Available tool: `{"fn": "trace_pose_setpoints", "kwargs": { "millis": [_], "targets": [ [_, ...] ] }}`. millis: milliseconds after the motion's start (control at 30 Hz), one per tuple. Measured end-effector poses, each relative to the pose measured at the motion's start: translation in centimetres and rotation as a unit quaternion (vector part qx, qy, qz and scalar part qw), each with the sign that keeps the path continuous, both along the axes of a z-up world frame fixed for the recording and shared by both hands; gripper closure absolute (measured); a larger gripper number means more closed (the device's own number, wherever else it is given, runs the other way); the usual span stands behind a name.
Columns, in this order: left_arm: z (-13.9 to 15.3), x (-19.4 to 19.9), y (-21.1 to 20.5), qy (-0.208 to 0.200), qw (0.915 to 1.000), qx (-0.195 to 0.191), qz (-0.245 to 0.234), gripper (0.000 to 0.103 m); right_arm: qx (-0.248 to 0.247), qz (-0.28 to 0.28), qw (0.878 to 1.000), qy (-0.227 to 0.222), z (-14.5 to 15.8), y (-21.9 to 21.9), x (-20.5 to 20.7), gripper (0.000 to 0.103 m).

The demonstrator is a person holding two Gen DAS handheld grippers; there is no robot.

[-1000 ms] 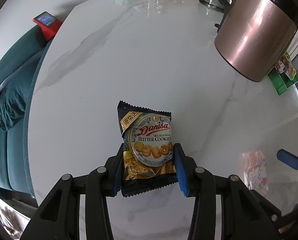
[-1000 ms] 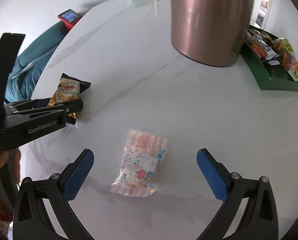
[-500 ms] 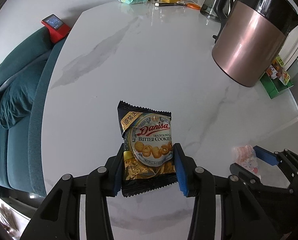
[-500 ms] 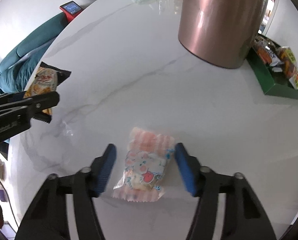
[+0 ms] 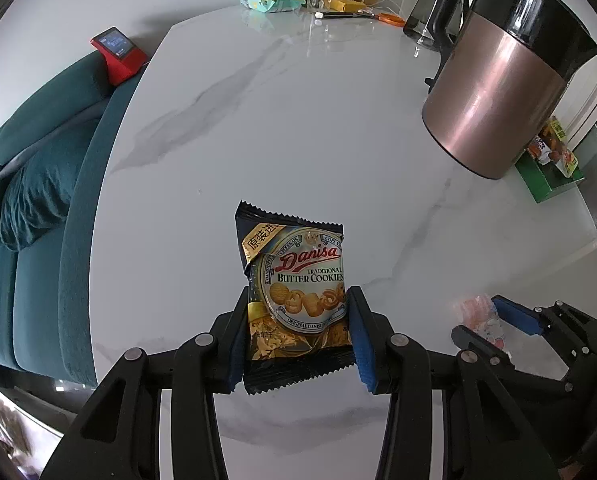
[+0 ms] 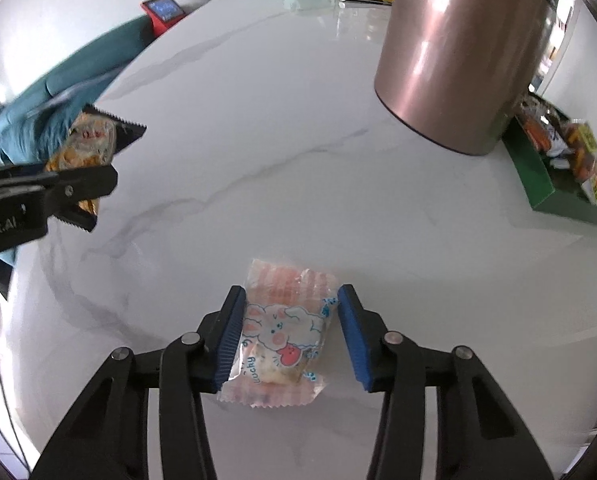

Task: Organize snacks
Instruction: 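Lift the cookie pack and pink candy and carry them over the green tray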

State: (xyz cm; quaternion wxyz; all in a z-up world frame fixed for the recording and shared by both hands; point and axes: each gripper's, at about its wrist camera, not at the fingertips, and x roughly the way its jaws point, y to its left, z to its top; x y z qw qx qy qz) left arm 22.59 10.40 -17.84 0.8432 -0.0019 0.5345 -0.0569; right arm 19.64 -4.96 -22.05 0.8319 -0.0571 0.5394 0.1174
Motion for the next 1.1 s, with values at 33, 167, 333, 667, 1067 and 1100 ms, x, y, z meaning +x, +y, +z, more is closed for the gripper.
{"fn": "trace_pose_setpoints", "kwargs": {
  "millis": [33,167,333,667,1067,1100],
  "targets": [
    [0.1,-0.1,-0.1,-0.001,1.0000,0.000,0.000,0.064,0.010,-0.001,1.000,0.001,0.4,-1.8,-0.7,0.097],
    [0.5,-0.4,-0.6,-0.003,1.0000,-0.003,0.000,0.064,0.026,-0.001,1.000,-0.001,1.3,-3.2,-1.2,0.097],
    [0.9,-0.7,-1.8,-0.004,1.0000,-0.006,0.000,0.064,0.048,0.003,0.999,-0.004,2.4,-4.6,-0.8,0.097],
    [1.7,-1.2,-8.3,-0.003,0.9999,-0.003,-0.011,0.064,0.071,-0.001,0.997,-0.030,6.2,-11.0,-1.0,0.097],
    [3.8,-1.3,-21.6,-0.007,0.9999,-0.010,-0.002,0.064,0.080,0.014,0.996,-0.039,8.4,-23.0,0.4,0.097],
    [4.0,-1.2,-22.5,-0.010,0.9999,-0.011,-0.001,0.064,0.080,0.015,0.996,-0.041,8.6,-24.0,0.7,0.097]
  ]
}}
